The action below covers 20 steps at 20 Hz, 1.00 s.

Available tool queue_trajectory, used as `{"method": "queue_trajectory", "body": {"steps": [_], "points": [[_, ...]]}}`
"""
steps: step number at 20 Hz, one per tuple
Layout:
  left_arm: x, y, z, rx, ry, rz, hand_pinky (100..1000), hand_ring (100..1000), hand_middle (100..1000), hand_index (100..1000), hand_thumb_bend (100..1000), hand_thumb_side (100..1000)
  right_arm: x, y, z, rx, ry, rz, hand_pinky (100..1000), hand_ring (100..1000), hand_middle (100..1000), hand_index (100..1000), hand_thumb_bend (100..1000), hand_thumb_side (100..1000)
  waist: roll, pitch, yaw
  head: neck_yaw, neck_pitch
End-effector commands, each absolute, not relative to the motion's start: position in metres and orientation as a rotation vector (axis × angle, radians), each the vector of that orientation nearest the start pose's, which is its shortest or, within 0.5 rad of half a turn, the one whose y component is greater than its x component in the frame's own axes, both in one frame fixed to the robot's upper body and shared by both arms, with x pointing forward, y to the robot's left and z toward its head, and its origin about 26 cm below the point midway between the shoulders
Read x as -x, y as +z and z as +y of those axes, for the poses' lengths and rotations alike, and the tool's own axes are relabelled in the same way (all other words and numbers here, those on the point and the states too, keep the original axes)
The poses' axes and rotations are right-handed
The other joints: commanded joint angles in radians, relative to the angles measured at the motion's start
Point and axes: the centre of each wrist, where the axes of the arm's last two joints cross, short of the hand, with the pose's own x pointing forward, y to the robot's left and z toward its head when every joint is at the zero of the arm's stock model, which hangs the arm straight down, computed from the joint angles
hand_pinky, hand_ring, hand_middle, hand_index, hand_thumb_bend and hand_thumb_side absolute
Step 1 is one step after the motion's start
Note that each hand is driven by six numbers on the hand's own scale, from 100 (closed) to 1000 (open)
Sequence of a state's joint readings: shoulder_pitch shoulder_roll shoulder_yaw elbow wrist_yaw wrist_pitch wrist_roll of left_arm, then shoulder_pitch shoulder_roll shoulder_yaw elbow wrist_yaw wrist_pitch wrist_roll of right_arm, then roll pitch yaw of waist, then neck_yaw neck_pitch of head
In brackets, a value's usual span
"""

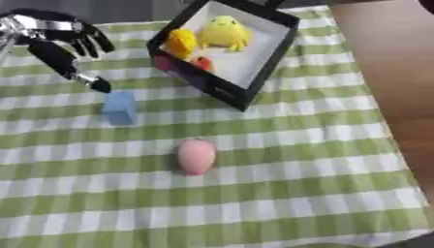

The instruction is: Pick up objects on the table and place them in the box.

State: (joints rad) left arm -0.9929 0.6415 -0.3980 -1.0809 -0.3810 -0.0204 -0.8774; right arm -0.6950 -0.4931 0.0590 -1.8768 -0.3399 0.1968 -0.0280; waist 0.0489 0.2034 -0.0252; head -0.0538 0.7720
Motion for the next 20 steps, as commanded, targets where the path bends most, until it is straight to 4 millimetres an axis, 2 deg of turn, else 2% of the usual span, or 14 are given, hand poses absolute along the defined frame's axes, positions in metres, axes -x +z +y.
{"method": "queue_trajectory", "body": {"steps": [1, 11, 20], "points": [[-0.465, 0.252, 0.286, -0.378, -1.676, -1.088, 813, 793, 788, 851, 768, 487, -0.332, 0.316, -0.242, -0.091, 0.453, -2.308, 970, 812, 835, 845, 235, 296, -0.007, -0.043, -0.002, 0.003, -0.002], [-0.478, 0.219, 0.284, -0.462, -1.699, -1.019, 814, 815, 811, 851, 797, 385, -0.330, 0.319, -0.242, -0.095, 0.459, -2.319, 970, 811, 833, 844, 238, 296, -0.010, -0.039, -0.003, 0.017, -0.002], [-0.478, 0.220, 0.271, -0.562, -1.786, -1.088, 825, 831, 826, 850, 842, 333, -0.329, 0.317, -0.243, -0.092, 0.461, -2.310, 970, 811, 833, 844, 236, 301, -0.009, -0.033, -0.006, 0.027, -0.002]]}}
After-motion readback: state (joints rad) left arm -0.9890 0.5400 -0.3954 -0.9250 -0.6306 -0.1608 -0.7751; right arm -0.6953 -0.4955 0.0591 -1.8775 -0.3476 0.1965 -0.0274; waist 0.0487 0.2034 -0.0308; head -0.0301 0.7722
